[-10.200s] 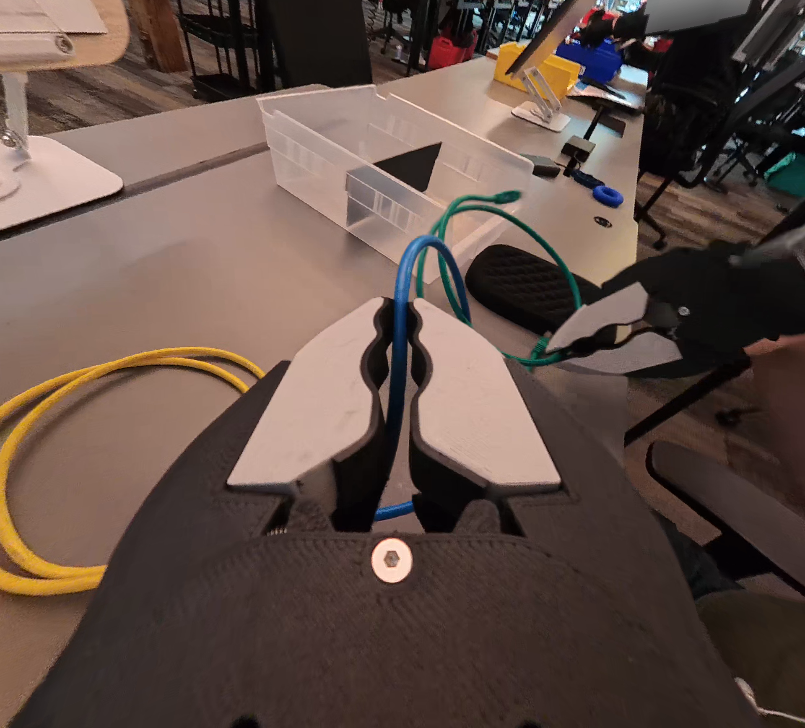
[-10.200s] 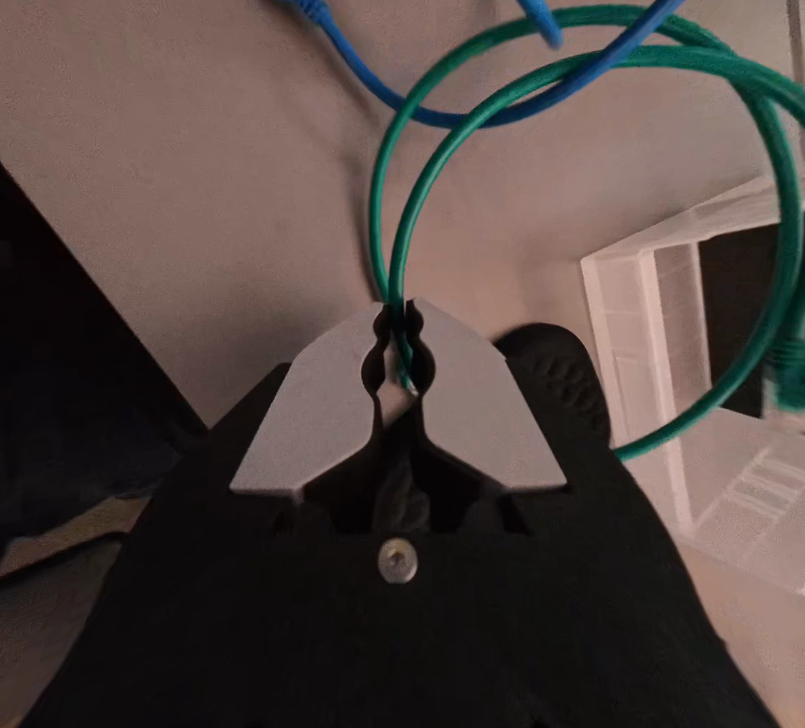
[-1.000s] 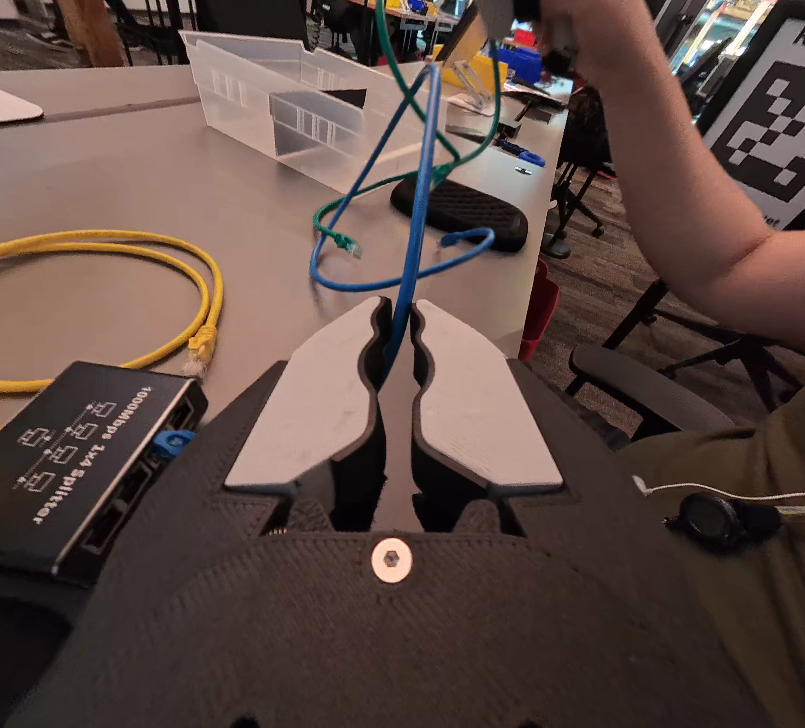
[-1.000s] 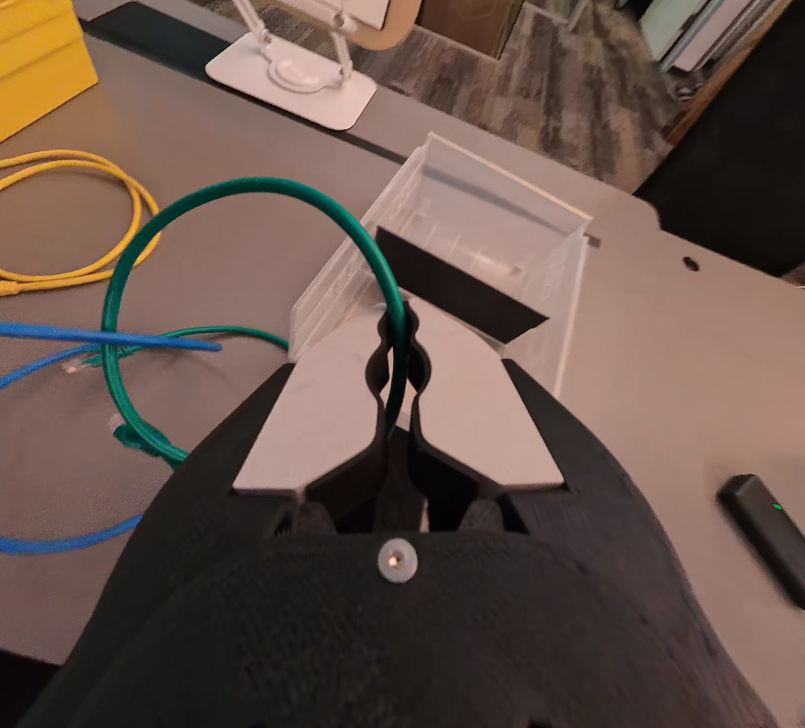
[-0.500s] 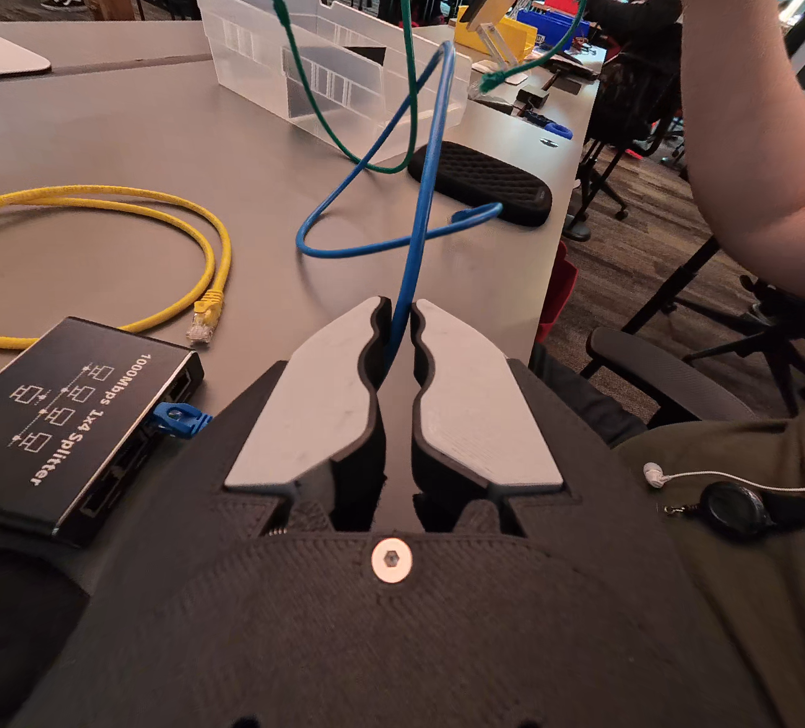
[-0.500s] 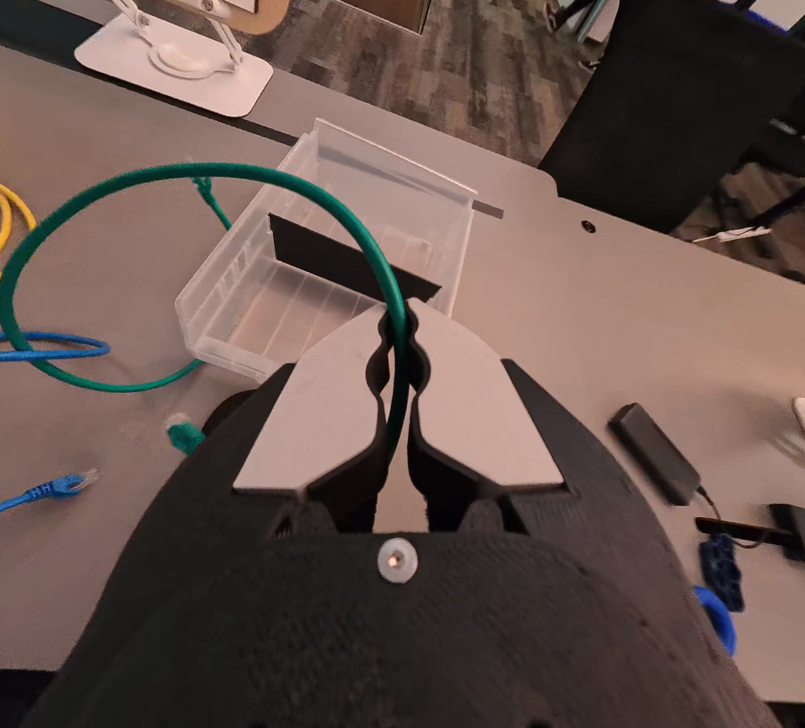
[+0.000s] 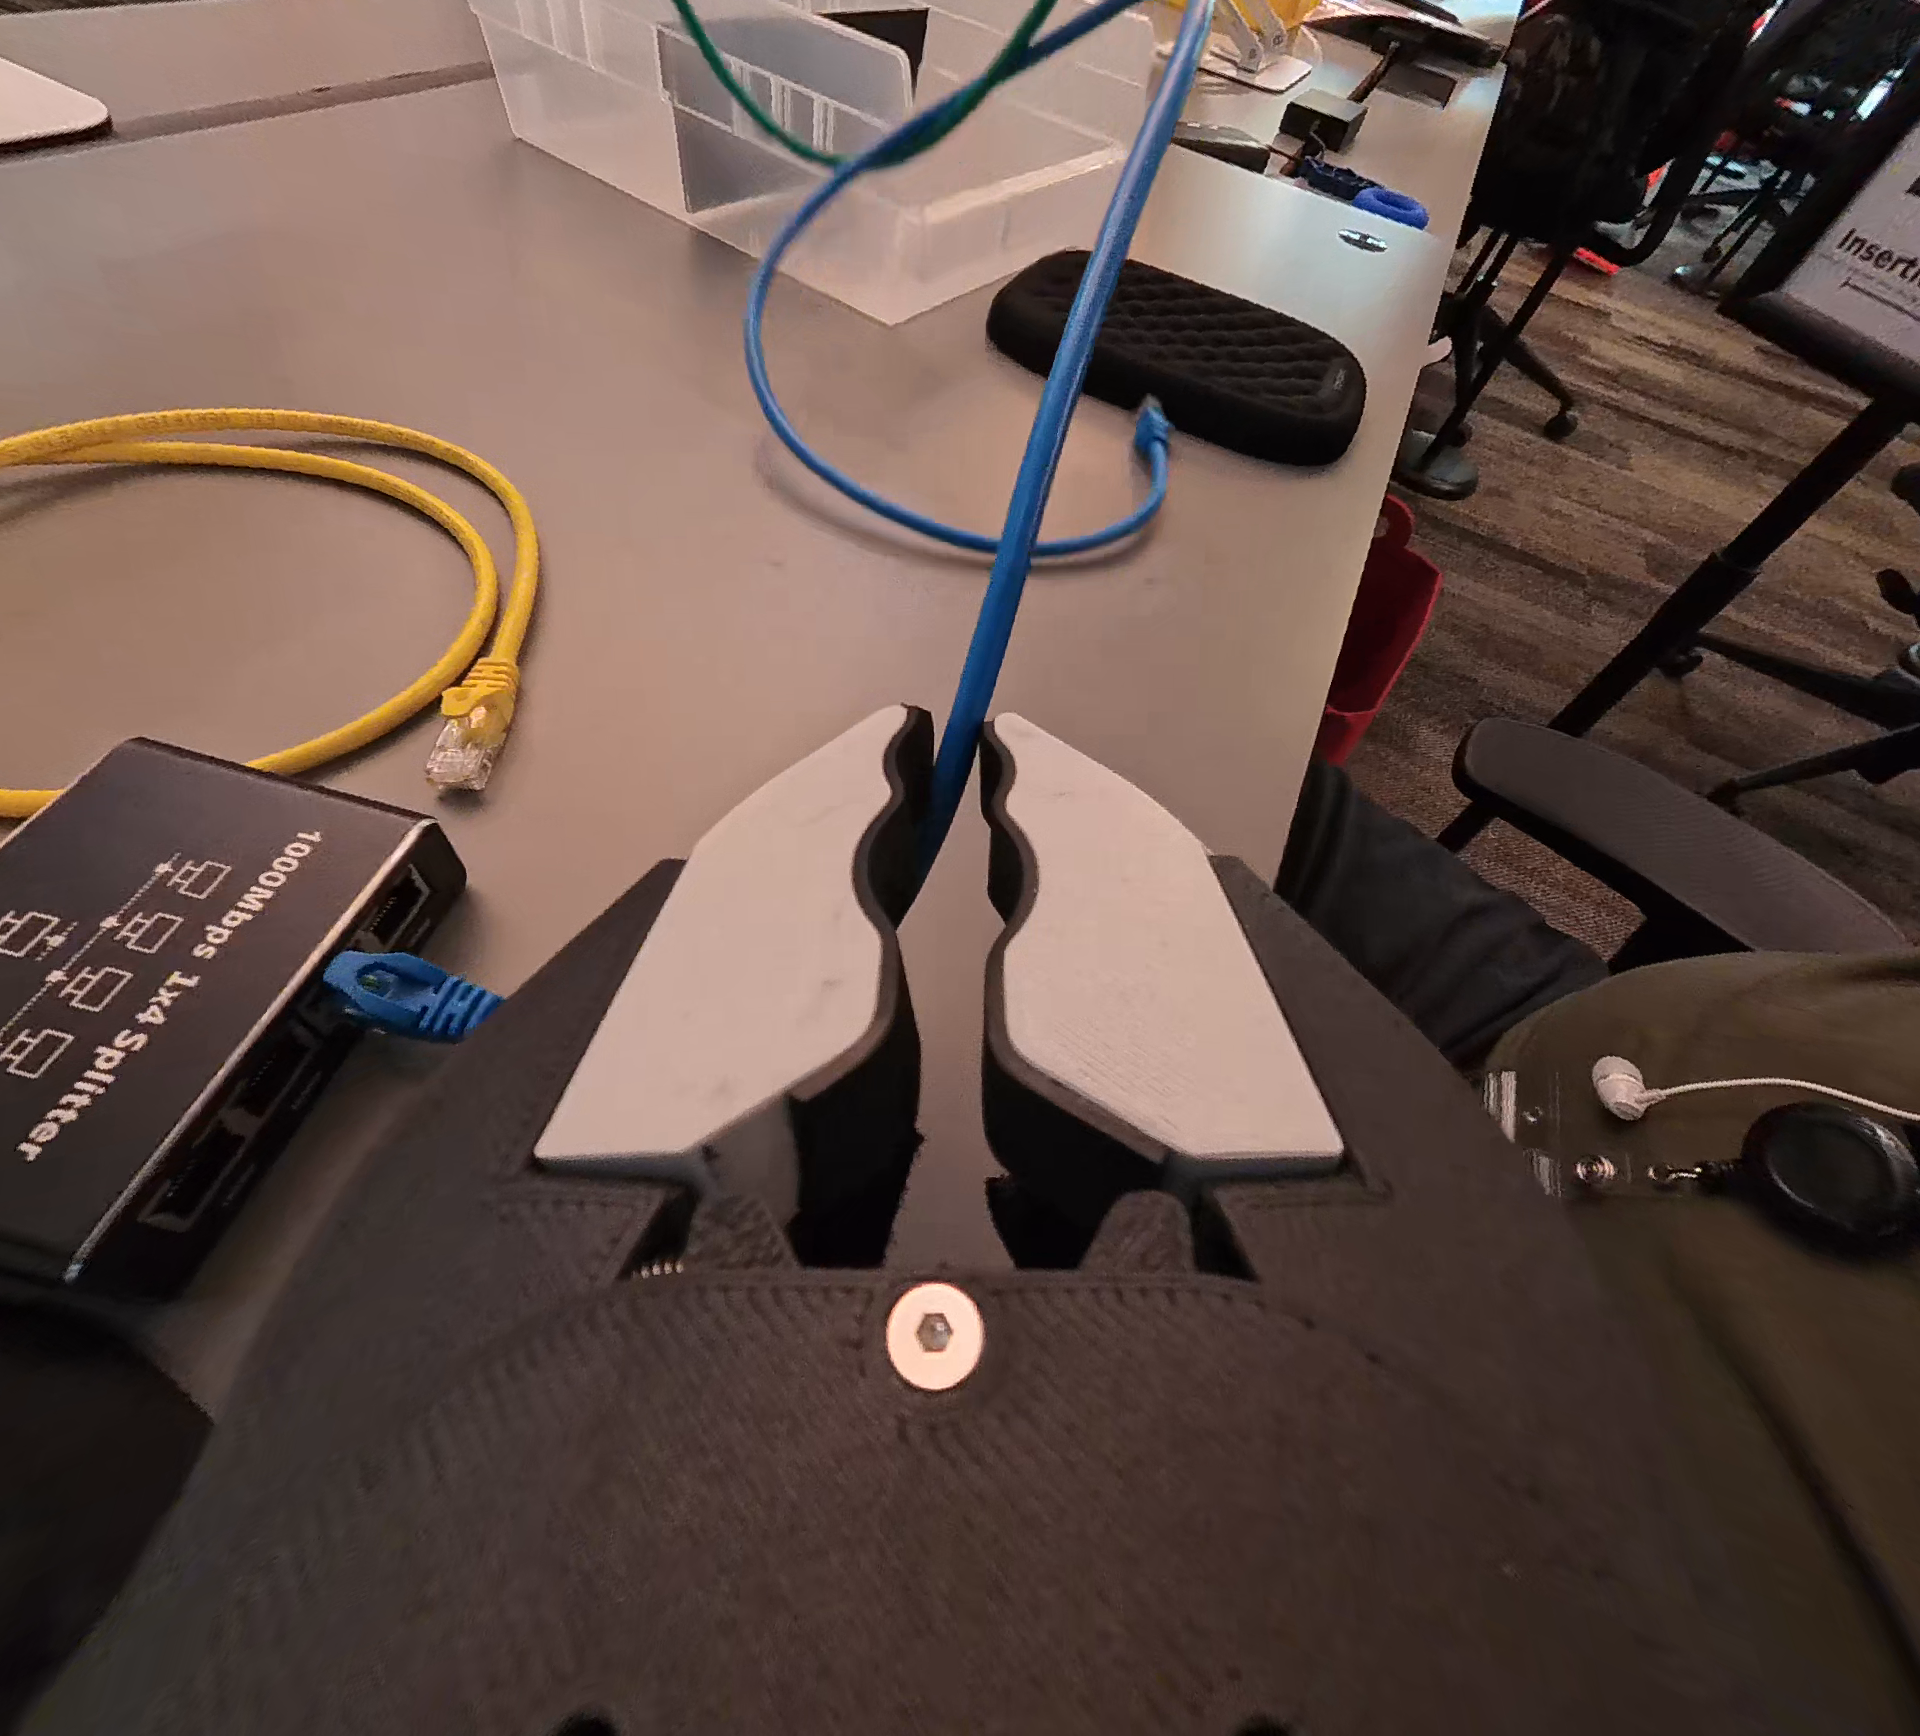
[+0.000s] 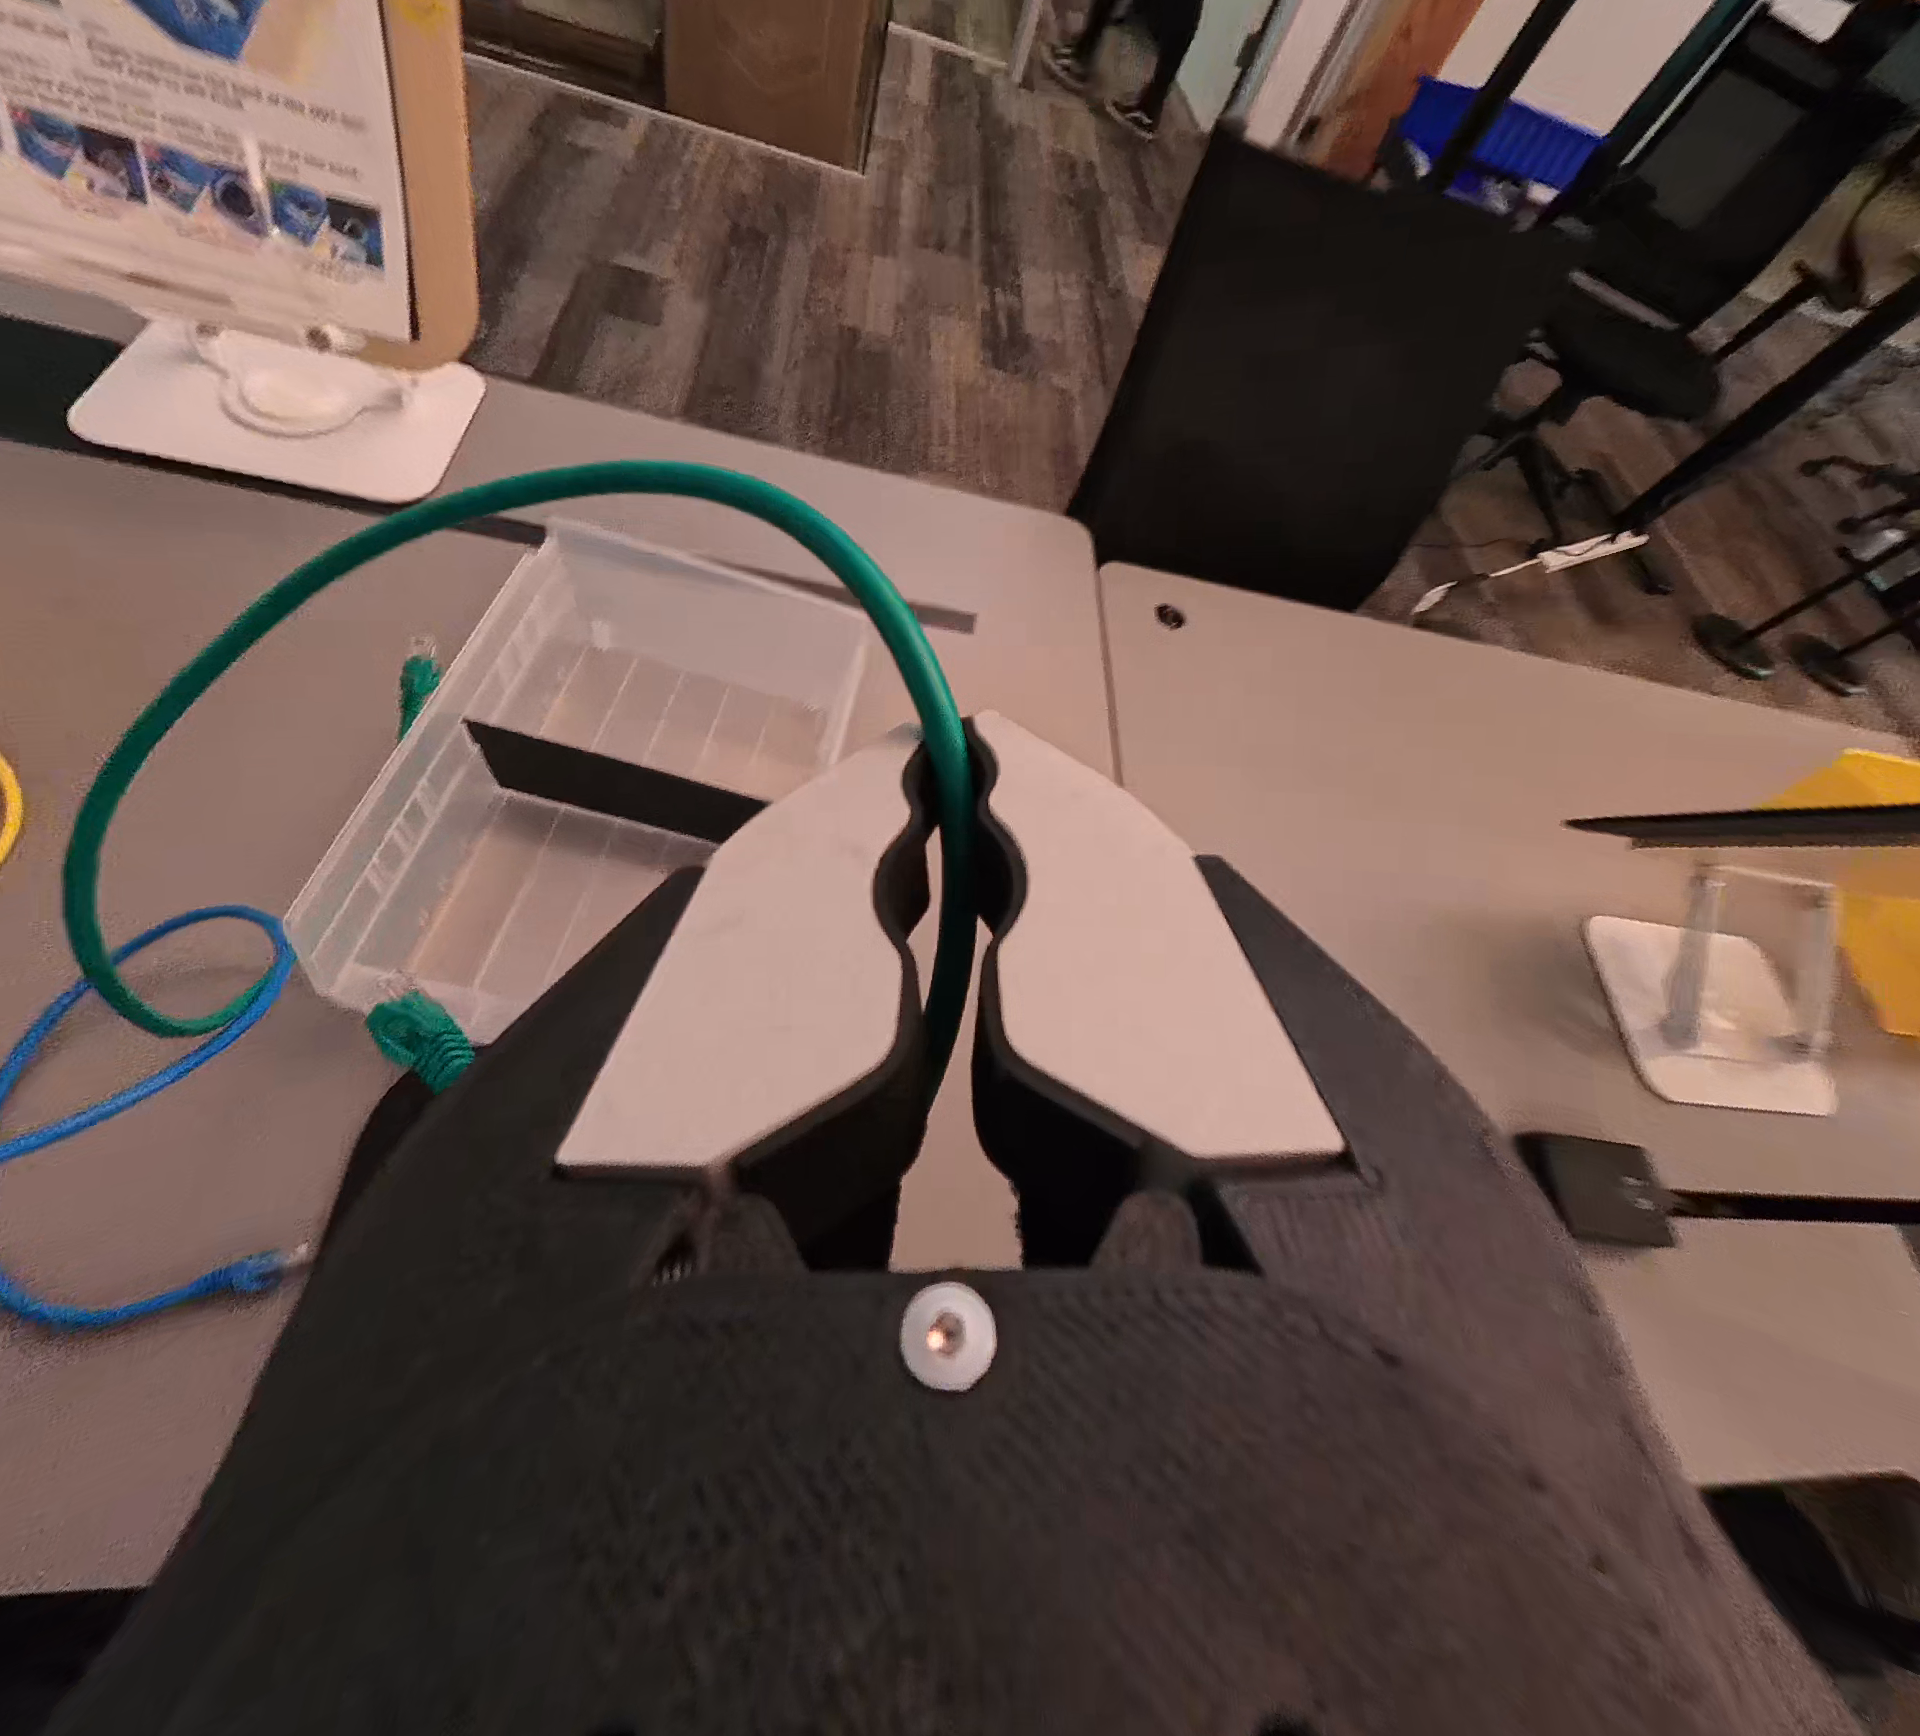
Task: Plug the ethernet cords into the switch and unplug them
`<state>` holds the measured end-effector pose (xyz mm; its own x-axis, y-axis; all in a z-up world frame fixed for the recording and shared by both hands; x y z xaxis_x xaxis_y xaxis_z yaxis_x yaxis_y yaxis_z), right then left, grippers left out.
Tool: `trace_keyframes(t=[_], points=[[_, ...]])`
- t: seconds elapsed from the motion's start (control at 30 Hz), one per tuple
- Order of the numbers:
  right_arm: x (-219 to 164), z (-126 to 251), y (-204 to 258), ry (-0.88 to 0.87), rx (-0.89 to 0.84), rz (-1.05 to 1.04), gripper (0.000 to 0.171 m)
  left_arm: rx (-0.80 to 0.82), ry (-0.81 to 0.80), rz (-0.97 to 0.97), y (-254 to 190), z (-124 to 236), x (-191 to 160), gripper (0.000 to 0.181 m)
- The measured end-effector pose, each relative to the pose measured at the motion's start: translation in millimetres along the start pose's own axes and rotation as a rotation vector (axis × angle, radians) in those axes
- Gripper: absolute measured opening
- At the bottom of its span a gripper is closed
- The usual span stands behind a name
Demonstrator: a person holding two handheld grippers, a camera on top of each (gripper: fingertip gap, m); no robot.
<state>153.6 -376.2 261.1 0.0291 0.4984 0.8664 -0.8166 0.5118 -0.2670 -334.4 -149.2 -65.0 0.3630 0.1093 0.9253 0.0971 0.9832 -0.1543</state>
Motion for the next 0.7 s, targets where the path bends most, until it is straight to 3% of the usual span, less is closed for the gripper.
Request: trace_keyframes(t=[0.3,0.7], points=[[124,97,-42,-0.083,-0.084,-0.034,0.003,0.041,-0.005,-0.039,-2,-4,-4,0.008],[203,193,-61,-0.009,-0.306,0.013,0.004,0.124,0.031,-0.110,-6,-9,-7,0.008]])
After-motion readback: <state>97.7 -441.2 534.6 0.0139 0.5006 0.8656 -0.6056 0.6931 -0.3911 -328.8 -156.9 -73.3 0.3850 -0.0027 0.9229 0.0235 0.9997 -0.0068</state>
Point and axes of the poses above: each gripper's, where its closed fingertips meet, z back along the fingers, x out of its top, y = z × x across the jaws, the point moved 8 cm from there along z, back along the fingers, and after that the axes turned 1 degree about y, right-handed, at the moved point
